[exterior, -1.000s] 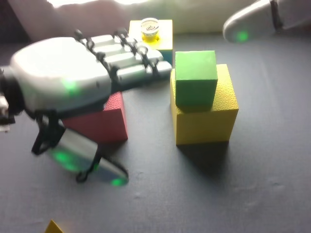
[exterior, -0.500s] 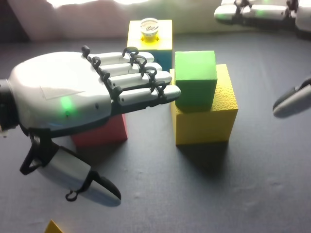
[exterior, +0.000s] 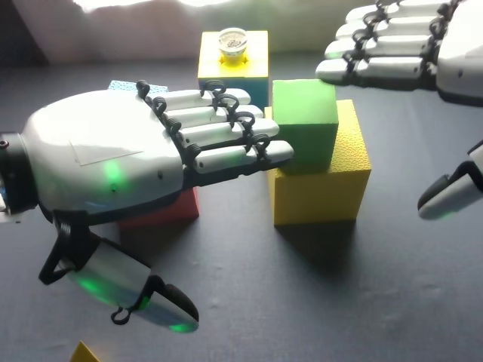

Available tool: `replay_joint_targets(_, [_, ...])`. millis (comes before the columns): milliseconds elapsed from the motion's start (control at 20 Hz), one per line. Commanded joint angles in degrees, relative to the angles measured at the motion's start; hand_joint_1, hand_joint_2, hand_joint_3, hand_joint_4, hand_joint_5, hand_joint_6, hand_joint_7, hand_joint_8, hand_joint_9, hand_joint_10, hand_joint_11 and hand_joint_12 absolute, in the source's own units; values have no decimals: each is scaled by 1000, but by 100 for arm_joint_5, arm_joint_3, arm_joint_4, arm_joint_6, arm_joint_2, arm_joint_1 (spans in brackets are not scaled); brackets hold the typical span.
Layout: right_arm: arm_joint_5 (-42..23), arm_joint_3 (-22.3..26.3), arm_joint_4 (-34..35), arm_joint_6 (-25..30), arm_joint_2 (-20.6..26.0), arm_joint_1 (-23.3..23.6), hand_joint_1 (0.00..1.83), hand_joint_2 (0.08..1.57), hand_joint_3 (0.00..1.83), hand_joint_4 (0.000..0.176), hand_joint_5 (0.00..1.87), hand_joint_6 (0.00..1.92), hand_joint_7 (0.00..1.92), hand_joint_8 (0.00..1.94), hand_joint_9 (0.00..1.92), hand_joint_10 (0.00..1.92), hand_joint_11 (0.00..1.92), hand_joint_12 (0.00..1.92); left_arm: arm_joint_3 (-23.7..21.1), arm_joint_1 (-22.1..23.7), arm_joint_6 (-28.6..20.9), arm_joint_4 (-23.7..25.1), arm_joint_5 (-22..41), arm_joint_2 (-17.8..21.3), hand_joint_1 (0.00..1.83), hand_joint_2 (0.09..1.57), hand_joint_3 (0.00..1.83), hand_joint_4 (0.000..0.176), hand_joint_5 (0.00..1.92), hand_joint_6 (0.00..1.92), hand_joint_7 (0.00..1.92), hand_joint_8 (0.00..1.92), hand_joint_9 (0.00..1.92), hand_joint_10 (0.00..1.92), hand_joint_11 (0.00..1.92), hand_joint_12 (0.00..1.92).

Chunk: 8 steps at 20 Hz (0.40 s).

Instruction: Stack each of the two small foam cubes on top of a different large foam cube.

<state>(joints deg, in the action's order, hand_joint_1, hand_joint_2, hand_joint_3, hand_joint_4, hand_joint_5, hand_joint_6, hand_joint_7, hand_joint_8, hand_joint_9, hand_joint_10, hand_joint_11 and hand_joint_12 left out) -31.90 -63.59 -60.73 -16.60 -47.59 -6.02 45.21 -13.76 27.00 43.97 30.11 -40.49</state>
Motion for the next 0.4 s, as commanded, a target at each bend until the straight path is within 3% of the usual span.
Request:
replay_joint_targets(0, [-450,23,214,-63,81,10,296,742,4,0,0,0,0,0,0,0,0,0,-8,52,18,-220,548,45,398,841,0,0,0,0,0,0,0,0,0,0])
replay_joint_targets(150, [-456,214,203,-842,107,-153,303,752,7,0,0,0,0,0,0,0,0,0,-47,52,17,-255,548,45,375,847,1,0,0,0,0,0,0,0,0,0])
replay_joint_targets(350, [-610,367,-27,-957,118,-277,317,732,0,0,0,0,0,0,0,0,0,0,-86,43,18,-272,531,41,344,858,5,0,0,0,0,0,0,0,0,0])
